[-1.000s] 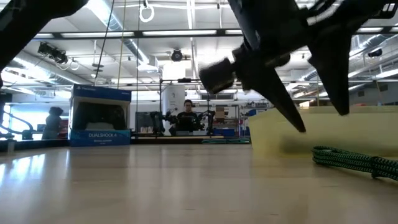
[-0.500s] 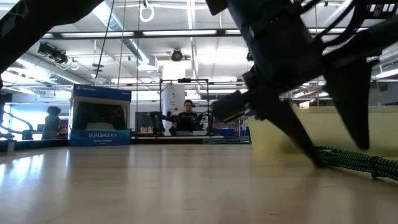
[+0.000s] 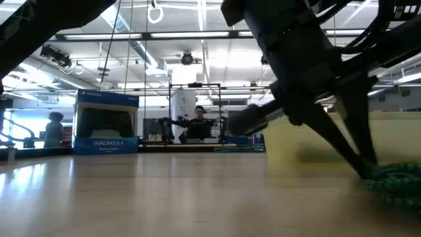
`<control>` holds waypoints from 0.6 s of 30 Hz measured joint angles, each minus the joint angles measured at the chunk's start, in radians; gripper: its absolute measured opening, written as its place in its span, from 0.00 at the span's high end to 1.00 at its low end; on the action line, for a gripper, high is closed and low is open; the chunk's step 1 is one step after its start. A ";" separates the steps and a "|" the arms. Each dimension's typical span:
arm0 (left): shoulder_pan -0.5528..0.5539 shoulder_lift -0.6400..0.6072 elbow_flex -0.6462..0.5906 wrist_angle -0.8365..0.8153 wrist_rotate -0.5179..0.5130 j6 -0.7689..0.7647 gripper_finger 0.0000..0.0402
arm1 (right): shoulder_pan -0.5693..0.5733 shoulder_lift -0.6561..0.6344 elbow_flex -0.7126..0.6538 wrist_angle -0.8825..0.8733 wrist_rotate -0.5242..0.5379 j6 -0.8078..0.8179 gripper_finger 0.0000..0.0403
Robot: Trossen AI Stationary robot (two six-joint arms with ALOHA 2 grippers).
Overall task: Pick and place USB-C Cables
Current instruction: Put the green charger cable into the yellow bin
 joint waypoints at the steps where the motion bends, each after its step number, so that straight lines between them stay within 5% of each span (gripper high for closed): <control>1: 0.003 0.003 0.000 0.037 0.023 0.014 0.96 | 0.000 0.000 0.000 0.000 0.004 0.000 0.45; 10: 0.007 -0.120 0.000 0.160 0.016 0.103 0.97 | 0.000 0.000 0.000 0.001 0.007 0.000 0.45; 18: 0.064 -0.301 0.001 0.201 -0.231 0.323 0.97 | 0.000 -0.006 0.000 0.043 -0.014 0.000 0.45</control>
